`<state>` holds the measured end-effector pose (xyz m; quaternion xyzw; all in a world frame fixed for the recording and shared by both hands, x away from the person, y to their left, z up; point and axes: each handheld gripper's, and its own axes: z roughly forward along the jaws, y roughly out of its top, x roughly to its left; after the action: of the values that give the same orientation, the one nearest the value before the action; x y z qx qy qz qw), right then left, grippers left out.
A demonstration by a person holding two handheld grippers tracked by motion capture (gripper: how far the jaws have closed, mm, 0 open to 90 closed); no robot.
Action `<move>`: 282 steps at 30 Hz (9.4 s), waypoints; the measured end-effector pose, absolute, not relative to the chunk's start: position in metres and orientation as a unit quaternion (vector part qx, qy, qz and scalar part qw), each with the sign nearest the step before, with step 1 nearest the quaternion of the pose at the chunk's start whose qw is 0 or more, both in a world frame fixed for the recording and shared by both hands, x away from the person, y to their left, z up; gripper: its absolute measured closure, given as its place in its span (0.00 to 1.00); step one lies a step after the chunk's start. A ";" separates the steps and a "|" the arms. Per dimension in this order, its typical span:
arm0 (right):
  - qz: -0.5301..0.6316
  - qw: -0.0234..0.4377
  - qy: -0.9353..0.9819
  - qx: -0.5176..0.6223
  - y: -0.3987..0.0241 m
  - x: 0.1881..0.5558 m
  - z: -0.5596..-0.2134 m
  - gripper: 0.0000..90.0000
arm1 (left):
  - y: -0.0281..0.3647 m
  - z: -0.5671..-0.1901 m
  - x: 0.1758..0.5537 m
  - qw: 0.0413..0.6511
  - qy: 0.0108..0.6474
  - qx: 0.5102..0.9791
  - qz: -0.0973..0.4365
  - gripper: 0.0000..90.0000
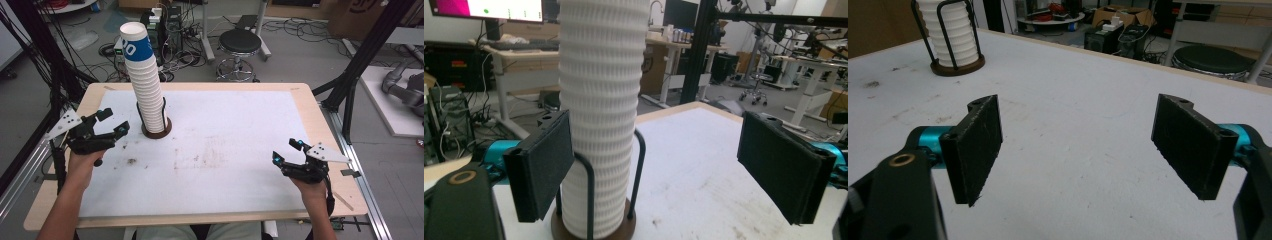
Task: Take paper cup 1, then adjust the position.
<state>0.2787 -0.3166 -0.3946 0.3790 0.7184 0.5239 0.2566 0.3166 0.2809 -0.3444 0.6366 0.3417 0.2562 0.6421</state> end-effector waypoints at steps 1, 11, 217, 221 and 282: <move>0.524 0.257 0.718 0.379 -0.317 0.279 -0.395 0.23 | 0.281 -0.339 0.318 0.642 0.339 0.637 0.257 0.17; 0.523 0.254 0.721 0.377 -0.316 0.279 -0.395 0.23 | 0.275 -0.290 0.342 0.641 0.308 0.659 0.245 0.17; 0.600 0.015 0.780 0.175 -0.199 0.299 -0.393 0.23 | 0.093 -0.360 0.319 0.658 0.092 0.747 -0.005 0.32; 0.598 0.016 0.783 0.168 -0.196 0.299 -0.392 0.23 | 0.087 -0.359 0.318 0.656 0.087 0.749 -0.007 0.32; 0.389 0.047 0.917 0.068 -0.178 0.308 -0.345 0.38 | 0.100 -0.341 0.318 0.573 0.088 0.814 -0.007 0.18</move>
<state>0.3084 -0.1781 -0.3452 0.0684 0.9175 0.3891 0.0468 0.3181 0.0999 -0.3406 0.8144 0.0881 -0.0070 0.5735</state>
